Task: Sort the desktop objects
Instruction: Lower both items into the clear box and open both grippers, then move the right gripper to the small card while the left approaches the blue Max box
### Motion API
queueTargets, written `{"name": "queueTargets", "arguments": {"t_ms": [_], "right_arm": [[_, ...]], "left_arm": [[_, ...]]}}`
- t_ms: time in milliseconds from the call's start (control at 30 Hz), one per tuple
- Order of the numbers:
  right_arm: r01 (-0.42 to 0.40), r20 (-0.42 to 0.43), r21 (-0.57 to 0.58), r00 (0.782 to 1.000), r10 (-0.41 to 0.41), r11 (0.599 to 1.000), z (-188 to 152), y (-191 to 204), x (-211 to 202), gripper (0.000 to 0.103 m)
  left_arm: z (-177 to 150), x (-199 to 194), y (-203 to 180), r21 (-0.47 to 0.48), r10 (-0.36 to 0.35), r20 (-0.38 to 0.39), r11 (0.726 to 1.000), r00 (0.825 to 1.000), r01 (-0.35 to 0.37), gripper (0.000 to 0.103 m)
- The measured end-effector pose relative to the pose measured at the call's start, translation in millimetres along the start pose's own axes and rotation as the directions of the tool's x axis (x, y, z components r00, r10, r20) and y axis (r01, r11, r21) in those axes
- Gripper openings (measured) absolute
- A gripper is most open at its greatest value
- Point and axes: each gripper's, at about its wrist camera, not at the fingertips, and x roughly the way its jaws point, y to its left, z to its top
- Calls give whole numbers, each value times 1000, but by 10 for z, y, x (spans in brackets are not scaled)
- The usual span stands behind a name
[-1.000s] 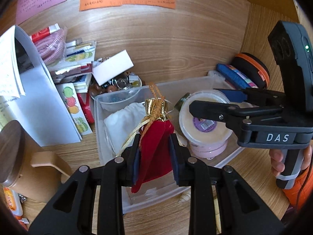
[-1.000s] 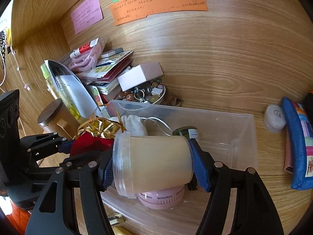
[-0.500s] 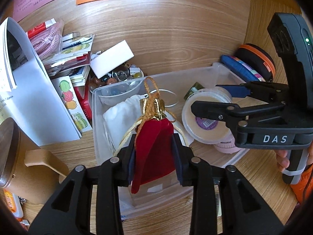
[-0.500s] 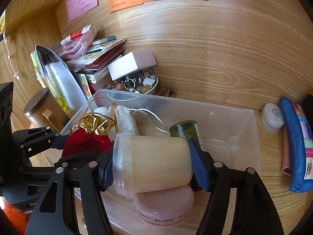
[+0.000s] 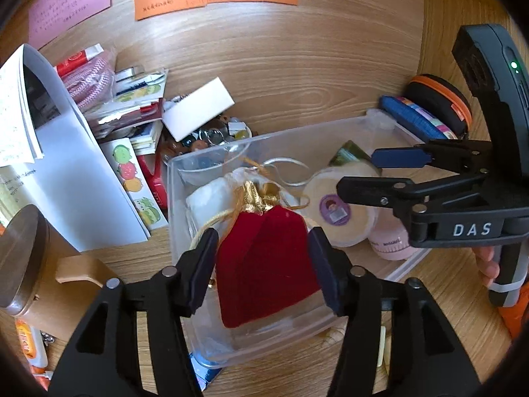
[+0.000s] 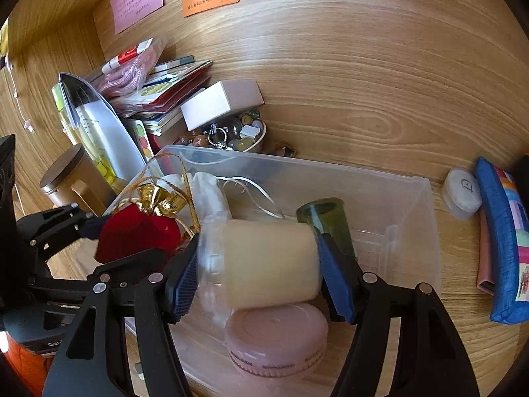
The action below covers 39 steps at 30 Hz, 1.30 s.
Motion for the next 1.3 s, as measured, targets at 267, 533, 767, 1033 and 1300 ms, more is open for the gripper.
{"name": "queueTargets", "arguments": {"t_ms": [267, 533, 767, 1033, 1300], "right_arm": [[-4, 35, 7, 999, 4, 1000, 44, -29, -138, 73], [-23, 59, 25, 998, 21, 999, 97, -18, -309, 79], [-15, 101, 8, 995, 14, 1000, 124, 70, -560, 82], [-1, 114, -2, 994, 1, 1000, 26, 147, -809, 83], [3, 116, -6, 993, -3, 1000, -197, 224, -1046, 84]], "left_arm": [[7, 23, 26, -7, -23, -7, 1000, 1000, 23, 60], [18, -6, -19, 2, -26, -42, 1000, 999, 26, 72], [-12, -145, 1, -8, -6, -42, 1000, 999, 6, 74], [-95, -428, 3, -12, 38, 0, 999, 999, -38, 85], [-221, -782, 53, -29, 83, 51, 996, 995, -81, 93]]}}
